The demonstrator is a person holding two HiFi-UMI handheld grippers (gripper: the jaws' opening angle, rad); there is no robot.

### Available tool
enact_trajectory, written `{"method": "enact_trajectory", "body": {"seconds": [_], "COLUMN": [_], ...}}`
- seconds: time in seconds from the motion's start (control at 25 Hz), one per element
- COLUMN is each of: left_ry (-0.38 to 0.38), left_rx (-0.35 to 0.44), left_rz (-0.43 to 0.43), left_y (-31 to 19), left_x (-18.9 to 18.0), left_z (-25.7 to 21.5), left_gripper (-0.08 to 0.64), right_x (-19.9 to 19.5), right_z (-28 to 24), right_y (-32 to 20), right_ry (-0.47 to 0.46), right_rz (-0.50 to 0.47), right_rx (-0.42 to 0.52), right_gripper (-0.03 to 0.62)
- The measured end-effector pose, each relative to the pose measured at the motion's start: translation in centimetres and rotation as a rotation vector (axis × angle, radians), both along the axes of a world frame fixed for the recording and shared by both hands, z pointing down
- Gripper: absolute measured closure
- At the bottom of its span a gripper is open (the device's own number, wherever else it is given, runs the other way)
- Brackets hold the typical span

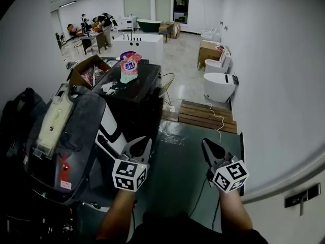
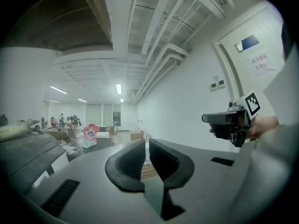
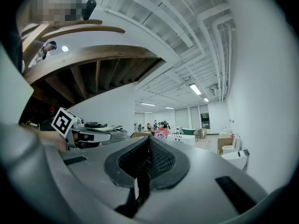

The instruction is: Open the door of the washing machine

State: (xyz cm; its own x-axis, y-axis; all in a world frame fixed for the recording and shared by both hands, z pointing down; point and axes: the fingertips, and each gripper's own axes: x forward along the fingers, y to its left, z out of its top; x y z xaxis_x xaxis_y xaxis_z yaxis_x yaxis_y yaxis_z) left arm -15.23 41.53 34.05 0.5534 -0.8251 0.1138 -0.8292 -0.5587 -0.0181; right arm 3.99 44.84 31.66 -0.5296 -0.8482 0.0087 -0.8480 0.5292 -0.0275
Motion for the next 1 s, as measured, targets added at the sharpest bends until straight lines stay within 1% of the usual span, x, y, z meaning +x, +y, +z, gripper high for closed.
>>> {"method": "enact_trajectory", "body": {"seconds": [0.04, 0.2, 0.32, 0.4, 0.52, 0.64, 0.76, 0.84, 1.0], "left_ry": [0.001, 0.006, 0.011, 0.014, 0.023, 0.037, 0.036, 0.032, 0.032], "left_rx": [-0.004, -0.009, -0.015, -0.025, -0.040, -0.056, -0.074, -0.083, -0.091], "left_rz": [0.004, 0.013, 0.009, 0.006, 0.005, 0.004, -0.012, -0.019, -0.016], "left_y": [0.1, 0.5, 0.7, 0.8, 1.1, 1.4, 1.6, 1.6, 1.5], "left_x": [0.0, -0.1, -0.3, -0.5, -0.5, -0.5, -0.7, -0.8, -0.6], "left_z": [0.0, 0.1, 0.2, 0.4, 0.8, 1.2, 1.6, 1.8, 1.8], "left_gripper": [0.537, 0.532, 0.509, 0.459, 0.408, 0.339, 0.262, 0.227, 0.161], "right_x": [0.0, -0.2, -0.4, -0.6, -1.1, -1.5, -1.8, -1.9, -2.0], "right_z": [0.0, 0.3, 0.3, 0.4, 0.6, 0.9, 1.2, 1.3, 1.1], "right_y": [0.0, 0.3, 0.4, 0.5, 0.6, 0.6, 0.5, 0.5, 0.4], "right_ry": [-0.002, -0.005, -0.011, -0.014, -0.011, -0.012, -0.006, -0.005, -0.002], "right_rz": [0.004, 0.004, -0.012, -0.015, -0.028, -0.037, -0.043, -0.049, -0.065], "right_rx": [-0.011, -0.026, -0.024, -0.030, -0.035, -0.056, -0.071, -0.073, -0.046], "right_gripper": [0.570, 0.479, 0.437, 0.408, 0.355, 0.243, 0.178, 0.153, 0.141]}}
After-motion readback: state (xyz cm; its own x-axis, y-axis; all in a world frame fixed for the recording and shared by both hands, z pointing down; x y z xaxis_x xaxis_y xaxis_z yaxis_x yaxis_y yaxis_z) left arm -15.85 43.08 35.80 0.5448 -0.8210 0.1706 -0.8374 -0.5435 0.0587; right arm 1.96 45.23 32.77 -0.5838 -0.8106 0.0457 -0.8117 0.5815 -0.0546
